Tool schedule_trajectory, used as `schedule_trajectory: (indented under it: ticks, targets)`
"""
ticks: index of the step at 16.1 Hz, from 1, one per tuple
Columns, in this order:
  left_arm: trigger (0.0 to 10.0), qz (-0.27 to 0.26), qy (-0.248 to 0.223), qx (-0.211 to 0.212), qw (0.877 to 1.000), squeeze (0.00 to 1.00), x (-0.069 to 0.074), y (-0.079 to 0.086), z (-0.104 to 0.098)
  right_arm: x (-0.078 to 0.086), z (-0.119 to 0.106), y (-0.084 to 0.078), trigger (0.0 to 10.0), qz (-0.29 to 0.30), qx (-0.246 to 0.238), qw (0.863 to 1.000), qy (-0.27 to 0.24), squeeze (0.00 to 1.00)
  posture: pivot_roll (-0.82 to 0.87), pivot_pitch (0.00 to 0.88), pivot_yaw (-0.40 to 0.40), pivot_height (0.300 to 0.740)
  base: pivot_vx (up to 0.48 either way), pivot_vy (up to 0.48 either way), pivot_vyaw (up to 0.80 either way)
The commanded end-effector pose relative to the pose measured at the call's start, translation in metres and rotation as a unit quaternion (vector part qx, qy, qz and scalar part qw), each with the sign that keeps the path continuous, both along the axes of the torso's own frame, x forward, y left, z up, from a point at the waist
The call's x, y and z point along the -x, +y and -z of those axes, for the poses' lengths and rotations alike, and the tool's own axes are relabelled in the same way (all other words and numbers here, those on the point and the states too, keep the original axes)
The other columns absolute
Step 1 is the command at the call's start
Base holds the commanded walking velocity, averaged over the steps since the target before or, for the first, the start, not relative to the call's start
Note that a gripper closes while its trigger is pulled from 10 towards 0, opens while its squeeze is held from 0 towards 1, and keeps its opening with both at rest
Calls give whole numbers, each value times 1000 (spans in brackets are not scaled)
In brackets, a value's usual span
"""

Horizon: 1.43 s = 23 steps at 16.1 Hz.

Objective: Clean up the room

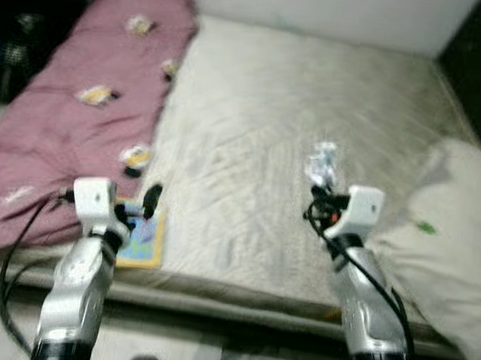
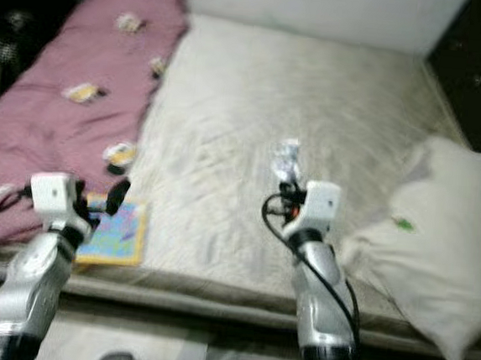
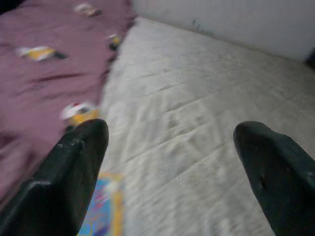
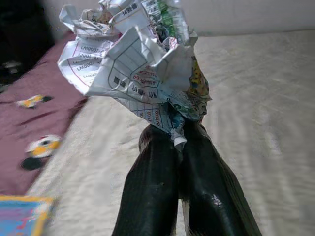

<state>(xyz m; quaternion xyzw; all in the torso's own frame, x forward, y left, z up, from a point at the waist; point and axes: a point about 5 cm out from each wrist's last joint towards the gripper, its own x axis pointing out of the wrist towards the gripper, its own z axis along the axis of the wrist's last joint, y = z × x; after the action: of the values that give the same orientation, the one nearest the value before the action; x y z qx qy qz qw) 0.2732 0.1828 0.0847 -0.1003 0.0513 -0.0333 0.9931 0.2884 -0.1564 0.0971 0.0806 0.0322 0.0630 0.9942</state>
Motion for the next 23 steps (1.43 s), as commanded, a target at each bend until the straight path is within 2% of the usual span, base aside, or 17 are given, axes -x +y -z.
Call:
schedule_trajectory:
  ticks: [1, 6, 10, 13, 23]
  targets:
    - [10000, 15, 1, 8, 1000, 0, 0, -11, 1, 2, 3, -15, 10000, 23, 8, 1000, 5, 0, -10, 86, -55, 740, 352, 0, 0]
    - [10000, -2, 15, -5, 1000, 0, -1, -9, 4, 2, 3, -15, 10000, 24, 9, 1000, 5, 0, -12, 85, -55, 740, 0, 0, 0]
    - [10000, -12, 22, 11, 1000, 0, -1, -7, 6, 1, 5, -15, 10000, 24, 7, 1000, 14, 0, -10, 89, -57, 740, 0, 0, -200]
    - [10000, -11, 23, 11, 1000, 0, -1, -7, 6, 1, 5, -15, 10000, 25, 7, 1000, 13, 0, -10, 92, -56, 740, 0, 480, -683]
    - [10000, -15, 20, 11, 1000, 0, -2, -8, 5, 1, 5, -14, 10000, 19, 14, 1000, 12, 0, -10, 86, -58, 740, 0, 480, 0]
